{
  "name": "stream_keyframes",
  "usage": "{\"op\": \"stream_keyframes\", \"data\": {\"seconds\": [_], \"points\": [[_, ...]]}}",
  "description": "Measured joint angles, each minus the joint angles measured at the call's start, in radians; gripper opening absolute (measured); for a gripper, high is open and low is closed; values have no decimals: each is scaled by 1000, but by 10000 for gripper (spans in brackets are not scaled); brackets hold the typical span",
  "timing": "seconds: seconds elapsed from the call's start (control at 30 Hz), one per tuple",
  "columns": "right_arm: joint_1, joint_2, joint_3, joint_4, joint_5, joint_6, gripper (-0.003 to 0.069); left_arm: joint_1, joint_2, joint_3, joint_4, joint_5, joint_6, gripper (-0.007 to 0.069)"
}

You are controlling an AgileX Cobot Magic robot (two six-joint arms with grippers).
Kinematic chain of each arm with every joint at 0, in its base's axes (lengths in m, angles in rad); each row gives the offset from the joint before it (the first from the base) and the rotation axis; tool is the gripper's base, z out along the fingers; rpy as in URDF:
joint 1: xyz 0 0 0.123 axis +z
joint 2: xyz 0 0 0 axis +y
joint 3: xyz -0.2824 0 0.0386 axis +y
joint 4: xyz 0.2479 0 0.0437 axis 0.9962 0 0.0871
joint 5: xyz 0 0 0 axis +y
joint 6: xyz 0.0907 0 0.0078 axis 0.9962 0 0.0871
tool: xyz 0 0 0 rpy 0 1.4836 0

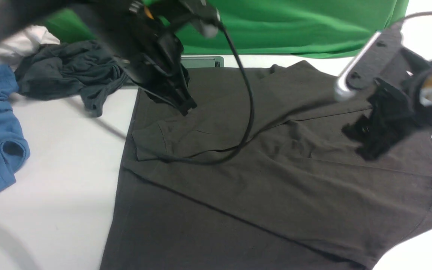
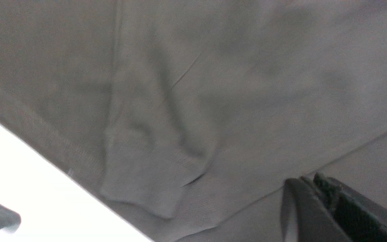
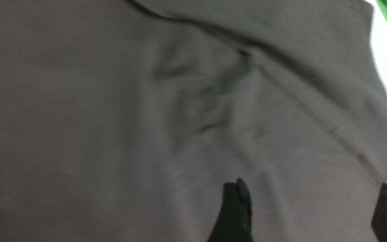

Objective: Fold a long-sleeved shirt on a white desktop.
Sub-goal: 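Grasp the near edge of the shirt at its hem and shoulder corners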

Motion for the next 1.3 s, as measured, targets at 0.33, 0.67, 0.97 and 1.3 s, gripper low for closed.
{"op": "stream_keyframes", "data": {"seconds": [0.33,0.67,0.97,1.3], "points": [[-102,460,-236,0,-123,-314,346,-13,-599,558,-173,-342,24,11],[-111,666,-520,109,33,-547,346,-13,-883,811,-143,-595,36,11],[-112,728,-584,164,114,-644,346,-13,-889,825,-124,-617,40,15],[-112,756,-591,170,70,-664,346,-13,-889,825,-124,-617,43,15]]}}
